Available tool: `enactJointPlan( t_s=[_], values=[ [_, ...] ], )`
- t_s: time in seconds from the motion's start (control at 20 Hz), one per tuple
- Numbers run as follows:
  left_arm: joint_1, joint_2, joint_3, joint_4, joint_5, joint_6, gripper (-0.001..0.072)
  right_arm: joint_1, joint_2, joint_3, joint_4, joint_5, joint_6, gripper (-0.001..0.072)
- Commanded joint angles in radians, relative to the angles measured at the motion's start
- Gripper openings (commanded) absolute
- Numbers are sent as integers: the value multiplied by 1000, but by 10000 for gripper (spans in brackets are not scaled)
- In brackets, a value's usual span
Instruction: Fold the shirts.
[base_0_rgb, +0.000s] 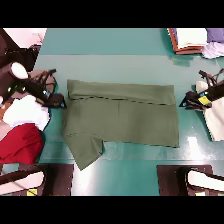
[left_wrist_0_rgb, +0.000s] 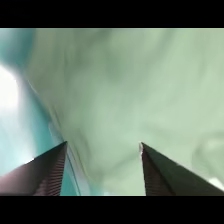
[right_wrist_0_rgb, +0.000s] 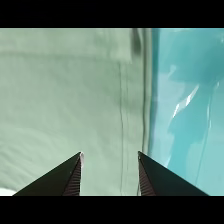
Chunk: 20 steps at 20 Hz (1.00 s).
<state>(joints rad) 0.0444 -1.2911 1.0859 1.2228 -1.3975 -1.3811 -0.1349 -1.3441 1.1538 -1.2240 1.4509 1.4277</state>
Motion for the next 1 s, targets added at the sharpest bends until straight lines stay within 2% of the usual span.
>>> enactJointPlan(
  t_s=[0.0, 0.15, 0.25, 0.4, 0.65, 0.9, 0.95],
  values=[
    [0, 203, -290, -23, -8, -61, 541, -45, 89, -90, 3, -16, -24, 406],
    [0, 344, -498, -101, -6, -99, 540, -48, 100, -100, 18, -34, -28, 406],
    [0, 404, -583, -113, -5, -116, 540, -48, 99, -100, 81, -44, -62, 405],
    [0, 410, -650, -128, 32, -116, 540, -48, 99, -100, 156, -53, -82, 405],
    [-1, 410, -701, -258, 213, -111, 540, -48, 99, -100, 159, -45, -84, 405],
    [-1, 409, -729, -275, 236, -112, 532, -48, 99, -100, 159, -35, -84, 405],
    [-1, 408, -729, -281, 233, -111, 335, -48, 99, -100, 158, -32, -86, 405]
  ],
)
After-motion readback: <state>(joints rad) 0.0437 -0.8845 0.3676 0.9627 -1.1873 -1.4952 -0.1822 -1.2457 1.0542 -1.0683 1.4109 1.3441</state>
